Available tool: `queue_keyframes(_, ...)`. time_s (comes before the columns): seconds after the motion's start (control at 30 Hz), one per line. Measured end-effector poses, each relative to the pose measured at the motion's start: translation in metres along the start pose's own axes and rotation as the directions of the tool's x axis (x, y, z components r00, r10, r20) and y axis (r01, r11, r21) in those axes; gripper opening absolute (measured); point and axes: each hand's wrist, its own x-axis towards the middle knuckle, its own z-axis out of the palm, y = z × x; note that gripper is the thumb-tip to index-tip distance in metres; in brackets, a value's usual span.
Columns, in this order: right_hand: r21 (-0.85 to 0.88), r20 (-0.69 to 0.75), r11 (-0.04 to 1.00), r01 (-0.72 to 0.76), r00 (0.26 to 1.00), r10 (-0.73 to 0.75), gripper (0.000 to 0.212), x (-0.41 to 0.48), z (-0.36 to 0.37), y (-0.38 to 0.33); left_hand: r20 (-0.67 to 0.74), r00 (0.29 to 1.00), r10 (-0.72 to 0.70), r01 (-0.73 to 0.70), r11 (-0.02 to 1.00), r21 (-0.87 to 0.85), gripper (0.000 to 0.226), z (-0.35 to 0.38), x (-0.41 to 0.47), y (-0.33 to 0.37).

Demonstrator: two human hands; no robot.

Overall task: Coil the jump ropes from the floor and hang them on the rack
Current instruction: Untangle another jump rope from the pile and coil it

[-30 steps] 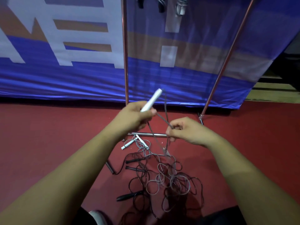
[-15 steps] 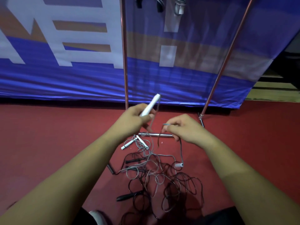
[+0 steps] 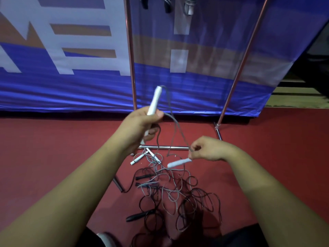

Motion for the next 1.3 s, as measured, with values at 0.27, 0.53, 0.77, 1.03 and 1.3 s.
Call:
queue_keyframes(0.27,0.261,-0.079,0.965,-0.026,0.996,0.048,0.019,-0.001,0.0,-0.006,-0.251,0.942,0.221,0.019,0.714,0.7,0.014,-0.026,0.008,-0.013)
queue_keyframes(0.53,0.932,-0.03,0.36,0.033,0.999,-0.014,0.017,-0.012,-0.005,-0.048,0.189,0.958,-0.216,0.154,0.943,0.294,0.021,0.017,-0.006,-0.043)
queue_keyframes(0.77,0.952,-0.191,0.278,0.127,0.957,0.217,0.019,-0.009,-0.008,-0.039,0.266,0.918,-0.295,0.231,0.941,0.247,0.018,0.021,-0.008,-0.036)
queue_keyframes(1.03,0.758,-0.411,0.579,0.301,0.909,0.066,0.019,-0.004,-0.01,-0.029,0.391,0.89,-0.237,0.291,0.953,-0.086,0.017,0.024,-0.009,-0.034)
queue_keyframes(1.3,0.68,-0.516,0.582,0.446,0.855,-0.053,0.009,-0.009,-0.018,-0.033,0.412,0.879,-0.241,0.327,0.933,-0.152,0.034,0.023,-0.009,-0.032)
